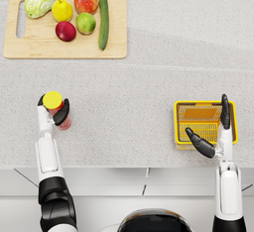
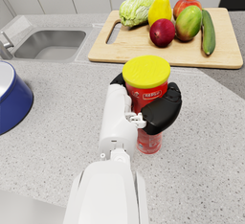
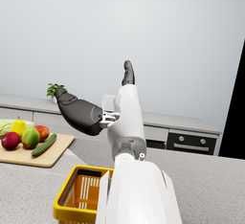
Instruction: Pick up the red potato chip and place it into the yellow basket
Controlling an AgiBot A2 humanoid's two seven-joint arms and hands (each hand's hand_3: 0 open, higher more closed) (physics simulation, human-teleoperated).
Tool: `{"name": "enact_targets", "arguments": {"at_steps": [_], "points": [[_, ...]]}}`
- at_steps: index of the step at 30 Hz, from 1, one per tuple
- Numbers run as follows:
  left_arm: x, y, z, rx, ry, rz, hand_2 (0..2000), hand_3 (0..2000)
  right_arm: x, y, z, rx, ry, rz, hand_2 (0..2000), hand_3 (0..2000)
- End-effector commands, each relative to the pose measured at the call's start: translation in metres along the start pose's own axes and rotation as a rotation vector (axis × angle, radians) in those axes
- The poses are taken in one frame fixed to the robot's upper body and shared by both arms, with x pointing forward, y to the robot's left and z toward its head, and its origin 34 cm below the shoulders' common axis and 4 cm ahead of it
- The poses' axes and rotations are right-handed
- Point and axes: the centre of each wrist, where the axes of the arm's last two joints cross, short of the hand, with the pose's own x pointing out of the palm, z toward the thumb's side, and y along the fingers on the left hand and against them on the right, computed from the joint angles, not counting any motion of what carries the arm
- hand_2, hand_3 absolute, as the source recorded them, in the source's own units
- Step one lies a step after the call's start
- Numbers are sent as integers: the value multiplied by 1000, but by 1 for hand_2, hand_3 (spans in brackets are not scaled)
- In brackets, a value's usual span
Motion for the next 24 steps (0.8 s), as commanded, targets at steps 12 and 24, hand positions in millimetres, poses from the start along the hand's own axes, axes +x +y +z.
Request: {"name": "enact_targets", "arguments": {"at_steps": [12, 24], "points": [[99, -131, 183, 910, 134, -444, 2000, 2000, 97, -10, -7, 22, -162, 291, 0, 0], [179, -188, 191, 1043, 124, -776, 2000, 2000, 136, -40, -14, 50, -229, 332, 0, 0]]}}
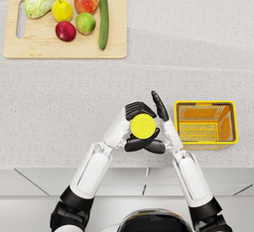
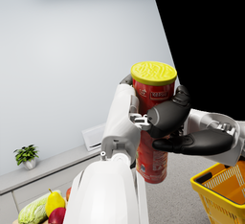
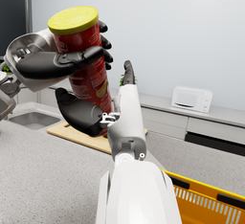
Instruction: Pick up the red potato chip and place it into the yellow basket
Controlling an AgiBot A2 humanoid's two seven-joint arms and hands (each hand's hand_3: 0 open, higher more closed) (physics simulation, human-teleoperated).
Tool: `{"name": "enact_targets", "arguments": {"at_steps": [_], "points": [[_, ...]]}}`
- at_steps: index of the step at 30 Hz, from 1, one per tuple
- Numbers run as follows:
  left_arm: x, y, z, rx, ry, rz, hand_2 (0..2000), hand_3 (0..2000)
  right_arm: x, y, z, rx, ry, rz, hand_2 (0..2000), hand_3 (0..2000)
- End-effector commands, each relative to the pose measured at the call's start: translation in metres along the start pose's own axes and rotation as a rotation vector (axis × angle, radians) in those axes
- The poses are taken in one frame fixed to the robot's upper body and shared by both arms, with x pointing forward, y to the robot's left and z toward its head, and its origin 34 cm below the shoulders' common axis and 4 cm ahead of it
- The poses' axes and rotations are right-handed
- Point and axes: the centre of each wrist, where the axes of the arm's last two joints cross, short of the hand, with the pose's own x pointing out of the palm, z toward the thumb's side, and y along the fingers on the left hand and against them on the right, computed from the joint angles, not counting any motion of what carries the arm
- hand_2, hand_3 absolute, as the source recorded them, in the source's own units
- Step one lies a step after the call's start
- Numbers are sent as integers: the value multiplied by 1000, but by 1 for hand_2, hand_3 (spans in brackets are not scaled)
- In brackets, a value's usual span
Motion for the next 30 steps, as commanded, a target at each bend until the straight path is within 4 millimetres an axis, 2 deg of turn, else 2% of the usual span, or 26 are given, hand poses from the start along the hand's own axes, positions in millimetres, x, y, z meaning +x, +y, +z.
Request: {"name": "enact_targets", "arguments": {"at_steps": [1, 4, 5, 6, 8, 9, 10, 12, 14, 16, 18, 20, 22, 24, 28, 30], "points": [[20, 4, 15, 60, -12, -71, 2000, 2000, 0, -11, 4, -18, -8, -6, 0, 0], [21, 2, 14, 53, -14, -66, 2000, 2000, -1, -12, 7, -28, -9, 24, 0, 0], [20, 2, 11, 39, -13, -53, 2000, 2000, -3, -12, 8, -31, -7, 35, 1361, 327], [18, 1, 9, 34, -11, -32, 2000, 2000, -3, -13, 7, -34, -4, 121, 2000, 653], [19, 0, 9, 39, -12, -25, 2000, 2000, -4, -11, 7, -35, 1, 226, 2000, 1307], [19, 0, 8, 39, -14, -23, 639, 1673, -3, -10, 5, -27, 1, 250, 2000, 1633], [15, -4, 10, 42, -11, 11, 0, 1347, -7, -6, -1, -2, -1, 239, 2000, 1960], [9, -7, 16, 55, -7, 70, 0, 693, -4, -11, 5, -23, -5, 215, 2000, 2000], [-9, -16, 30, 100, 18, 156, 0, 40, -12, -13, 7, -39, -8, 164, 2000, 2000], [-47, -35, 40, 122, 75, 312, 0, 0, -33, -17, 18, -79, -7, 68, 2000, 2000], [-78, -58, 40, 100, 113, 467, 0, 0, -63, -19, 37, -153, 7, -46, 2000, 2000], [-98, -78, 35, 61, 126, 600, 0, 0, -98, -12, 55, -217, 37, -173, 2000, 2000], [-109, -89, 24, 14, 122, 670, 0, 0, -126, -1, 62, -240, 57, -277, 2000, 2000], [-118, -96, 13, -34, 116, 712, 0, 0, -141, 10, 57, -222, 54, -340, 2000, 2000], [-131, -101, -4, -99, 108, 754, 0, 0, -148, 24, 27, -120, 10, -403, 2000, 2000], [-131, -102, -10, -121, 99, 757, 0, 0, -146, 30, 9, -30, -22, -410, 2000, 2000]]}}
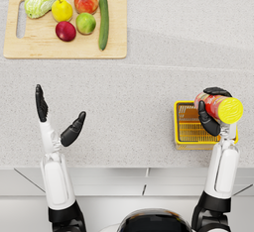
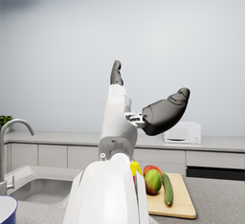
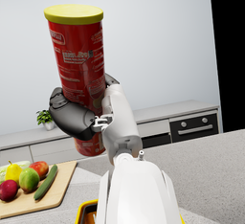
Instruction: Pick up the red potato chip and place it into the yellow basket
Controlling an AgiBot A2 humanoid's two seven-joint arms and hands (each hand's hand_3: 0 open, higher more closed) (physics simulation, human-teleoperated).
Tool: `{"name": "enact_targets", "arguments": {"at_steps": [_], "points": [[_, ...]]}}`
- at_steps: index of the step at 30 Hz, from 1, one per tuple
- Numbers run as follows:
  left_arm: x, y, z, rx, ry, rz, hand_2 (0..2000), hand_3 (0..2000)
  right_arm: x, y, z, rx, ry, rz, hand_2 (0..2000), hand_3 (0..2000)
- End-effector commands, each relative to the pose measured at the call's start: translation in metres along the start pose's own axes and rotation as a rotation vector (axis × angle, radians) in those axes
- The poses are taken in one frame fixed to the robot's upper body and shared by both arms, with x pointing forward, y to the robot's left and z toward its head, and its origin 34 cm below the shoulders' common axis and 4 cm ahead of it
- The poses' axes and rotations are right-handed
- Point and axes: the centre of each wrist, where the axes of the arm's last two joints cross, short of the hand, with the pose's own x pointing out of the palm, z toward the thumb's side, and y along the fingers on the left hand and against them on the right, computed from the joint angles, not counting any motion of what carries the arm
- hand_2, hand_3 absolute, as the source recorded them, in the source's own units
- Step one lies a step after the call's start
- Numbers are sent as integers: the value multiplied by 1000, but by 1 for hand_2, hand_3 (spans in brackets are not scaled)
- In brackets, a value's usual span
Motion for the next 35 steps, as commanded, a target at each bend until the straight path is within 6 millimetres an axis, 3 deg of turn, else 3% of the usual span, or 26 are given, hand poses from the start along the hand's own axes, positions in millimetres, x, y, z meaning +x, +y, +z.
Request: {"name": "enact_targets", "arguments": {"at_steps": [1, 6, 7, 8, 10, 12, 15, 18, 21, 23, 35], "points": [[-8, 3, -12, -43, 7, 27, 0, 0, -6, 11, -23, 148, -20, -31, 2000, 2000], [-7, 0, -19, -72, 5, 25, 0, 0, -4, 15, -45, 450, -28, 49, 2000, 2000], [-8, 0, -20, -76, 6, 29, 0, 0, -4, 17, -47, 474, -28, 69, 639, 1673], [-9, 2, -22, -80, 7, 31, 0, 0, -4, 20, -45, 480, -27, 64, 0, 1347], [-5, 5, -21, -77, 5, 16, 0, 0, -5, 14, -42, 469, -24, 48, 0, 693], [-1, 9, -20, -67, 2, -1, 0, 0, -1, 10, -33, 277, -22, -64, 0, 40], [0, 31, -12, -24, 6, -6, 0, 0, 0, -4, -8, 76, 4, -133, 0, 0], [-15, 50, -10, -12, 15, 44, 0, 0, -18, -11, 7, -17, 25, -215, 0, 0], [-26, 44, -23, -64, 14, 84, 0, 0, -30, -6, 7, -30, 23, -278, 0, 0], [-27, 39, -33, -101, 12, 91, 0, 0, -27, -4, -2, -1, 19, -270, 0, 0], [-26, 35, -37, -119, 11, 89, 0, 0, -27, -1, -7, 13, 18, -276, 0, 0]]}}
